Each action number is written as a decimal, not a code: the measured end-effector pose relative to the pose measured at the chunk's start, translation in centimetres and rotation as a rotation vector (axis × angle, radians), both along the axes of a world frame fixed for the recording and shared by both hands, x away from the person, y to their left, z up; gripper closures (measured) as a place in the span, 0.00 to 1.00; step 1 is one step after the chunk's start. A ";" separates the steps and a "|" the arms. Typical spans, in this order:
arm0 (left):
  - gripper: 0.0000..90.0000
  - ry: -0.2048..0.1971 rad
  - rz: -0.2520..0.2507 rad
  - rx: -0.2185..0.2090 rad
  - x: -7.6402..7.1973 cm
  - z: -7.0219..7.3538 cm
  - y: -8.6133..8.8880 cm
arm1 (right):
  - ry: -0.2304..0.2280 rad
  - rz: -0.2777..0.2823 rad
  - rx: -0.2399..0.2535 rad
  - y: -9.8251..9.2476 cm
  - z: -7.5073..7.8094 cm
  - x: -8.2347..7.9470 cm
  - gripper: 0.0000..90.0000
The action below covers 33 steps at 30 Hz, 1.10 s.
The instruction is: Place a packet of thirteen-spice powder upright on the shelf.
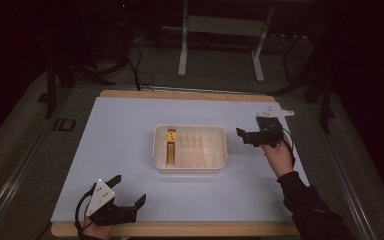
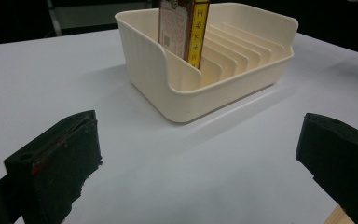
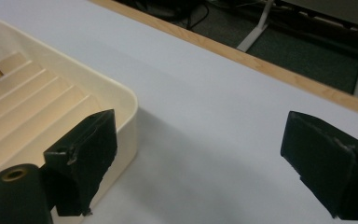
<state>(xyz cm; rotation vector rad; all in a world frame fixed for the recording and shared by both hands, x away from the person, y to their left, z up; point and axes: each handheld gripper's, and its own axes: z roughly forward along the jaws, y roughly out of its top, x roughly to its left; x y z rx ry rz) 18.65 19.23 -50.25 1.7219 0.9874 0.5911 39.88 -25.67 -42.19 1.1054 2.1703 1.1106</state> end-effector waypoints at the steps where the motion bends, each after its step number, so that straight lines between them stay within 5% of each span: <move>1: 0.00 0.001 0.000 0.000 0.0 0.0 0.0 | -0.003 -0.007 0.005 -0.2 -0.2 -0.2 0.12; 8: 0.00 0.000 0.000 0.000 0.0 0.0 0.0 | -0.050 -0.046 -0.017 -1.1 -1.7 -2.6 0.12; 16: 0.00 0.000 0.004 0.001 0.0 0.0 0.0 | -0.036 -0.059 0.009 -2.2 -3.3 -4.8 0.12; 33: 0.00 0.003 -0.010 0.003 0.0 0.1 -0.1 | -0.108 -0.150 0.042 -4.3 -5.4 -8.2 0.12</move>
